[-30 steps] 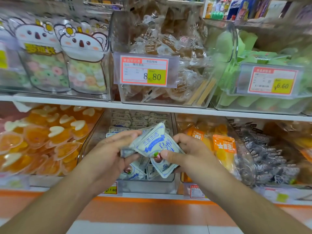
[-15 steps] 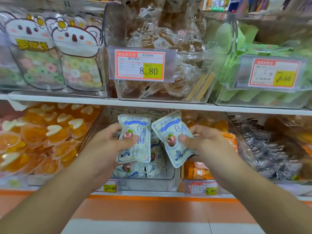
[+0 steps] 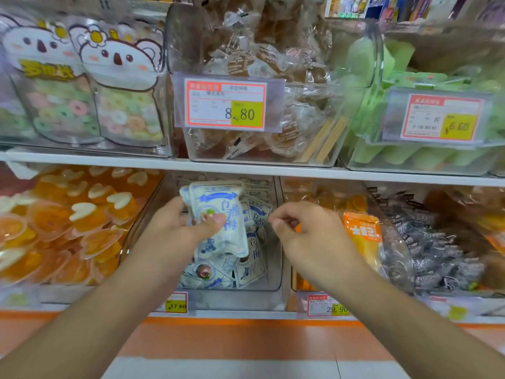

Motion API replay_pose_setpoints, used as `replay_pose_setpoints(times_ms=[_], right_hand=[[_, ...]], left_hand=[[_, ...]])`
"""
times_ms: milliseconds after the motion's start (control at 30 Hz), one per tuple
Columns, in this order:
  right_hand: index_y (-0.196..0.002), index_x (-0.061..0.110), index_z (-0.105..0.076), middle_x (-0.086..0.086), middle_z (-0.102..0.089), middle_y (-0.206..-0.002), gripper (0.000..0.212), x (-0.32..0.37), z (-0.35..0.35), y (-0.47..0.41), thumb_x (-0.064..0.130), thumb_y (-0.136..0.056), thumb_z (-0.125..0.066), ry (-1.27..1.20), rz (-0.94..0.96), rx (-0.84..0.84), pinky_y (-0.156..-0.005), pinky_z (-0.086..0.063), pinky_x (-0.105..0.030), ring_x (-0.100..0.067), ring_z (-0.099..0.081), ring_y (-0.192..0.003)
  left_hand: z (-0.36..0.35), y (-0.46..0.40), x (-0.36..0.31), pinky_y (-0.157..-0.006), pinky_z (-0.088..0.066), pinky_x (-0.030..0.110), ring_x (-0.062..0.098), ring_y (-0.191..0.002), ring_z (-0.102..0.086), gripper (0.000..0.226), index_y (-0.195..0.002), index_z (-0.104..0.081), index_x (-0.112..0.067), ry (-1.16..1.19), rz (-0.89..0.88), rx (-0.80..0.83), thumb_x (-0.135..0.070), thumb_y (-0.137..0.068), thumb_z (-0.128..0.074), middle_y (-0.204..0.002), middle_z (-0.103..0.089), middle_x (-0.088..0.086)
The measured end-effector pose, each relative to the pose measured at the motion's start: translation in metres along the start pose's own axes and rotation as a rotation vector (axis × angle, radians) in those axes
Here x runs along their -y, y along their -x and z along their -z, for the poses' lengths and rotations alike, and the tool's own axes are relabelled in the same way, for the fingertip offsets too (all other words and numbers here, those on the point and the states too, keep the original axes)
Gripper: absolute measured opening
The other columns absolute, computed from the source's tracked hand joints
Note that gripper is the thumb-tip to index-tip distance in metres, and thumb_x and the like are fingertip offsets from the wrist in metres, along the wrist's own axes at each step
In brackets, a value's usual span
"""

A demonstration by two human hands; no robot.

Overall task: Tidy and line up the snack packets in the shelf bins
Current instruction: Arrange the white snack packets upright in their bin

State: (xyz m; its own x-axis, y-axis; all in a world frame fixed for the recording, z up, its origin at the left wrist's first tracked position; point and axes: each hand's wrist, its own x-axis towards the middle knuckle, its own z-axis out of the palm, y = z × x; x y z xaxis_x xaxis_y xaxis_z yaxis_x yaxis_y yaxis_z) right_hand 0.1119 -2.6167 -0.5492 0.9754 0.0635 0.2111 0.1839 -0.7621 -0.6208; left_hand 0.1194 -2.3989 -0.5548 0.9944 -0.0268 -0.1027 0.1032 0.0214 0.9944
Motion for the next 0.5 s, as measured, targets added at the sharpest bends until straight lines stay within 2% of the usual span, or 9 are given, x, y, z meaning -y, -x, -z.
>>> replay_pose_setpoints(times_ms=[33,133,200,233,267,367,433,467,500], right_hand=[[-0.101,0.028,-0.072,0.015,-0.066,-0.096,0.013,-0.004,0.002,-0.003,0.019,-0.096,-0.064,0.068,0.029,0.007,-0.080,-0.044,-0.020,-0.005,-0.058,-0.097],[-0.130,0.030,-0.061,0.009,-0.062,-0.125,0.038,-0.010,0.000,-0.017,0.023,-0.094,-0.069,0.256,0.096,0.125,-0.104,-0.041,-0.029,-0.016,-0.048,-0.126],[-0.137,0.031,-0.059,0.008,-0.060,-0.134,0.046,-0.006,-0.008,-0.028,0.024,-0.093,-0.070,0.367,0.163,0.221,-0.112,-0.037,-0.038,-0.021,-0.046,-0.132],[-0.137,0.032,-0.059,0.008,-0.060,-0.134,0.048,-0.003,-0.012,-0.035,0.025,-0.092,-0.071,0.435,0.211,0.274,-0.112,-0.035,-0.041,-0.022,-0.047,-0.131],[-0.137,0.033,-0.060,0.008,-0.061,-0.131,0.049,0.000,-0.019,-0.042,0.026,-0.091,-0.072,0.510,0.256,0.326,-0.111,-0.035,-0.043,-0.023,-0.049,-0.130],[-0.130,0.033,-0.062,0.005,-0.065,-0.114,0.046,0.009,-0.033,-0.062,0.027,-0.086,-0.073,0.708,0.305,0.437,-0.105,-0.038,-0.046,-0.025,-0.056,-0.121],[-0.108,0.028,-0.064,0.006,-0.056,-0.084,0.026,0.017,-0.041,-0.074,0.027,-0.084,-0.073,0.787,0.313,0.471,-0.090,-0.044,-0.039,-0.026,-0.059,-0.102],[-0.093,0.025,-0.059,0.006,-0.049,-0.075,0.018,0.017,-0.045,-0.079,0.028,-0.084,-0.074,0.804,0.302,0.483,-0.081,-0.042,-0.035,-0.026,-0.058,-0.091],[-0.083,0.021,-0.056,0.005,-0.046,-0.071,0.021,0.017,-0.049,-0.082,0.030,-0.084,-0.075,0.793,0.291,0.478,-0.076,-0.041,-0.032,-0.025,-0.056,-0.083]], left_hand=[[0.008,-0.003,0.000,-0.103,-0.049,0.058,0.026,-0.105,-0.074,0.034,-0.112,-0.071,-0.030,0.005,0.000,-0.023,-0.024,-0.081,-0.085,-0.110,-0.078,0.003],[0.025,-0.007,0.002,-0.108,-0.043,0.055,0.022,-0.116,-0.069,0.057,-0.121,-0.066,-0.038,0.002,-0.003,-0.043,-0.041,-0.069,-0.089,-0.123,-0.073,-0.003],[0.031,-0.010,0.005,-0.109,-0.042,0.056,0.023,-0.123,-0.065,0.070,-0.129,-0.061,-0.040,-0.008,0.014,-0.054,-0.047,-0.066,-0.092,-0.132,-0.069,-0.005],[0.032,-0.010,0.004,-0.108,-0.042,0.056,0.023,-0.122,-0.065,0.062,-0.127,-0.062,-0.040,-0.002,0.003,-0.033,-0.042,-0.071,-0.090,-0.129,-0.070,-0.005],[0.033,-0.011,0.004,-0.108,-0.042,0.056,0.023,-0.120,-0.067,0.052,-0.124,-0.064,-0.039,-0.003,-0.008,-0.003,-0.034,-0.077,-0.087,-0.126,-0.072,-0.005],[0.037,-0.015,0.009,-0.112,-0.039,0.051,0.011,-0.121,-0.065,0.048,-0.125,-0.064,-0.039,-0.004,-0.019,0.046,-0.026,-0.083,-0.083,-0.124,-0.072,-0.013],[0.039,-0.016,0.010,-0.111,-0.039,0.046,0.004,-0.114,-0.068,0.041,-0.123,-0.065,-0.037,0.016,-0.025,0.059,-0.016,-0.089,-0.076,-0.119,-0.074,-0.015],[0.039,-0.016,0.010,-0.111,-0.040,0.046,0.007,-0.114,-0.069,0.040,-0.125,-0.065,-0.033,0.020,-0.022,0.067,-0.012,-0.091,-0.072,-0.119,-0.075,-0.012],[0.038,-0.016,0.010,-0.110,-0.042,0.047,0.012,-0.115,-0.069,0.041,-0.127,-0.065,-0.029,0.022,-0.023,0.077,-0.009,-0.092,-0.070,-0.121,-0.075,-0.007]])
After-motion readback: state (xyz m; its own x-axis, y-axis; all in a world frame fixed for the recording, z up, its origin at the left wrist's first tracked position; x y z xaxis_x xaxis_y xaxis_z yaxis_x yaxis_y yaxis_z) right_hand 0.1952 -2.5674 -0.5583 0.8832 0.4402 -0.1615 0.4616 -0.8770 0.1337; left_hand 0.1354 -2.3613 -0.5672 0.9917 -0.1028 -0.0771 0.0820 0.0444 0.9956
